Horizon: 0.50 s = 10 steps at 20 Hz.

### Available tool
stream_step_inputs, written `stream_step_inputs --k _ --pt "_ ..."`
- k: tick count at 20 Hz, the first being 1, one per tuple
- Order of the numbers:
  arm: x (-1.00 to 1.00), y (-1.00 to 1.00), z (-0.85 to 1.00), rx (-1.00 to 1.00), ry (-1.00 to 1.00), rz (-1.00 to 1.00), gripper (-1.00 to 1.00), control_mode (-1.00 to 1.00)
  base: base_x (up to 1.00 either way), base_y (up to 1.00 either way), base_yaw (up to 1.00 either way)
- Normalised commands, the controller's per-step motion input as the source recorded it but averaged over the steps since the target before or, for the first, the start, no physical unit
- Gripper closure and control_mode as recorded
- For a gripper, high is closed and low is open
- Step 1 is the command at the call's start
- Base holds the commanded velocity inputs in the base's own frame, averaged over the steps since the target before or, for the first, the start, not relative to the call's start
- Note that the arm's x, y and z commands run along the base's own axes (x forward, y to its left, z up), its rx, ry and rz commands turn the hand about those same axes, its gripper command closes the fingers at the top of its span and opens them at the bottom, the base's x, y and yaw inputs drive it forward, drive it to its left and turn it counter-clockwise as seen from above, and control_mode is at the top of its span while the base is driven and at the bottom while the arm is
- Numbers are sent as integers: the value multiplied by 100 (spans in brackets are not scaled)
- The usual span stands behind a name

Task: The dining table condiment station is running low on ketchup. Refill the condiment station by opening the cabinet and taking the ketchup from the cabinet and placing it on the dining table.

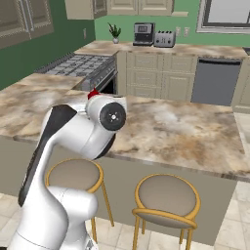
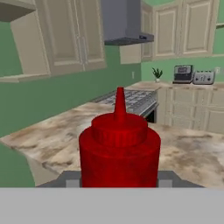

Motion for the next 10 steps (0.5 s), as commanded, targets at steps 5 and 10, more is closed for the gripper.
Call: stream_step_inputs --k 5,10 --pt "14 0 -8 0 8 20 100 -100 0 0 0" --pt "11 0 -30 0 0 17 100 -100 0 0 0"
